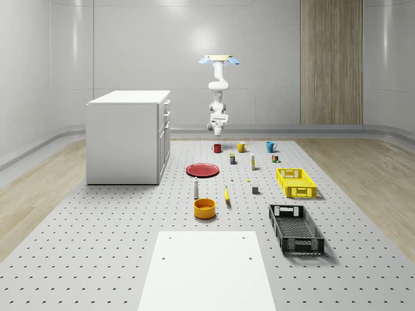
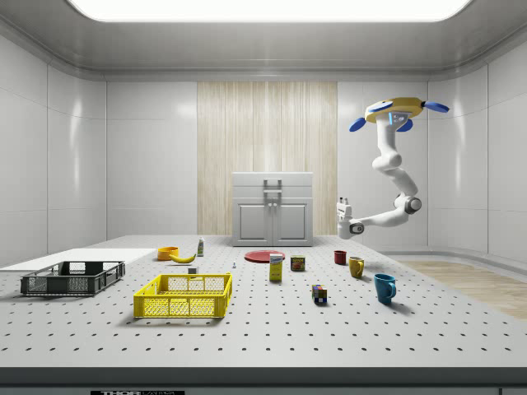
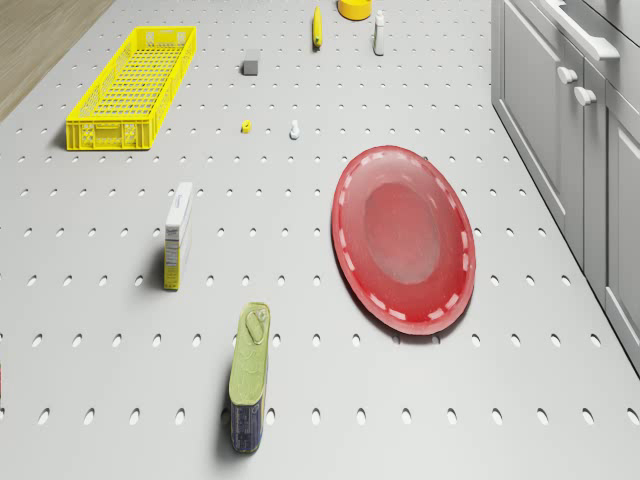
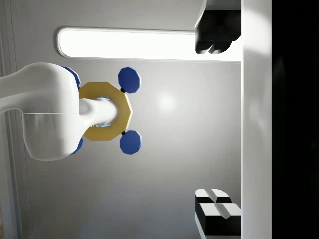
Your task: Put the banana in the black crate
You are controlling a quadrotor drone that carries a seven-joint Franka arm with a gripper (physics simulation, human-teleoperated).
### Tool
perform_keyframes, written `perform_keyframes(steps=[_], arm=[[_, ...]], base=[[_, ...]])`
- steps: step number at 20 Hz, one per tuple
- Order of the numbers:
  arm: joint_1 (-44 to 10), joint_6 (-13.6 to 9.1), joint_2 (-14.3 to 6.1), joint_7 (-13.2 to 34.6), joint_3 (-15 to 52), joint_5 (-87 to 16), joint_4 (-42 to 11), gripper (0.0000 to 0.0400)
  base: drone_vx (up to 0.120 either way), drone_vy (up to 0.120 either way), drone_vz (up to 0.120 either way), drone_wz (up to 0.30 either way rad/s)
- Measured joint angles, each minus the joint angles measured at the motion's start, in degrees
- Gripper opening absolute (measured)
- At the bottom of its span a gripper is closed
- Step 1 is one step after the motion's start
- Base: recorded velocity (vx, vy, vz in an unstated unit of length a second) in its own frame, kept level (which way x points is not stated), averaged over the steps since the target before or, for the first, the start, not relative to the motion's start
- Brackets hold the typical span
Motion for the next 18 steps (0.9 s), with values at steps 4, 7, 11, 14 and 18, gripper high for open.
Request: perform_keyframes(steps=[4,7,11,14,18], arm=[[-0.8,0.2,-0.2,0.5,2.6,-3.6,-0.4,0.04],[-1.8,0.5,-0.4,1.1,5.9,-8.4,-1.1,0.04],[-4.4,1.0,-1.1,2.7,13.7,-19.5,-3.8,0.04],[-7.5,1.7,-2.3,5.1,22.6,-32.9,-8.9,0.04],[-14.2,2.5,-5.2,11.3,37.1,-57.3,-21.8,0.04]], base=[[0.12,0.0,0.0,0.0],[0.12,0.0,0.0,0.0],[0.12,0.0,0.0,0.0],[0.12,0.0,-0.04,0.0],[0.12,0.0,-0.12,0.0]])
